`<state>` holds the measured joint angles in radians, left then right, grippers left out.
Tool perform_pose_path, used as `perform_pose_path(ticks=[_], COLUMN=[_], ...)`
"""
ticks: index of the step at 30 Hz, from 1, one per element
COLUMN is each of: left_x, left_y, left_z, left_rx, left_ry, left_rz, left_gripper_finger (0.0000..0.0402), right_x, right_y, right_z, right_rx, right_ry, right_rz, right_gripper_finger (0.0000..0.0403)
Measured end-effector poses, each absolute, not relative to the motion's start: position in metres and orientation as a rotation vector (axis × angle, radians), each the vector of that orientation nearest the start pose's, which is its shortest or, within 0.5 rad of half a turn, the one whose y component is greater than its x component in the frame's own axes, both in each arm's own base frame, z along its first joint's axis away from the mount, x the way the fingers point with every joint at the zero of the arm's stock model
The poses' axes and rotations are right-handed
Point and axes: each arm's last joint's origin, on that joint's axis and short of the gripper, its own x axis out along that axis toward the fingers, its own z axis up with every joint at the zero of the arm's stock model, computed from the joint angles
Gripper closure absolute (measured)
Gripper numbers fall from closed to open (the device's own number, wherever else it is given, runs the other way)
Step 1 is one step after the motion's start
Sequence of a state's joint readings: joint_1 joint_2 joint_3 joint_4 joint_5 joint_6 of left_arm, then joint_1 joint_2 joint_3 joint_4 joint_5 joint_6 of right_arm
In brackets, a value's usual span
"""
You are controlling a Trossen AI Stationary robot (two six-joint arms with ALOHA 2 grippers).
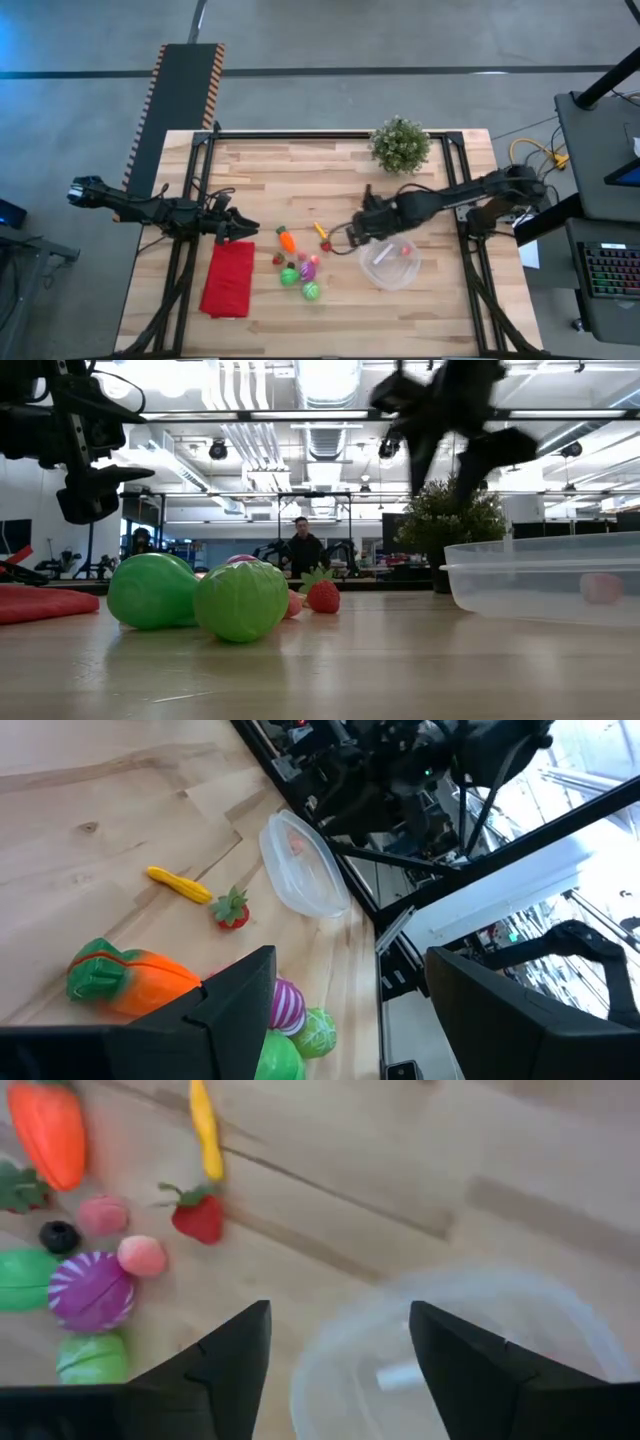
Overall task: Pick and placing Produce into tupperware
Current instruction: Put the right red strawberry into the transparent bin
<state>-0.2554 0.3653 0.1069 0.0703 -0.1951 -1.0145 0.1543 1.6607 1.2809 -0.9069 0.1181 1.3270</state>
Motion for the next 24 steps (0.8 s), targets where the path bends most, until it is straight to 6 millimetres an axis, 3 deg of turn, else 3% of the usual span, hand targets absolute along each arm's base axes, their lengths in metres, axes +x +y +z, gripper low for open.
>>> perform_pose_path(ticks=[5,9,13,18,24], left_x=[0.117,0.117,0.117,0.118,0.117], left_y=[-0.025,-0.025,-0.025,-0.025,-0.025], left_z=[0.175,0.175,0.175,0.175,0.175], left_rx=[-0.97,-0.971,-0.971,-0.97,-0.971], left_ry=[0.196,0.197,0.198,0.198,0.203], left_rz=[0.037,0.035,0.034,0.034,0.026], left_gripper_finger=[0.0158,0.0158,0.0158,0.0158,0.0158], right_x=[0.375,0.404,0.424,0.439,0.453], right_y=[0.036,0.035,0.038,0.041,0.042], right_z=[0.214,0.203,0.197,0.177,0.163], right_rx=[0.852,0.771,0.76,0.766,0.747], right_ry=[1.199,1.267,1.282,1.333,1.336], right_rz=[-0.672,-0.634,-0.572,-0.541,-0.551], right_gripper_finger=[0.0157,0.0145,0.0138,0.0137,0.0156])
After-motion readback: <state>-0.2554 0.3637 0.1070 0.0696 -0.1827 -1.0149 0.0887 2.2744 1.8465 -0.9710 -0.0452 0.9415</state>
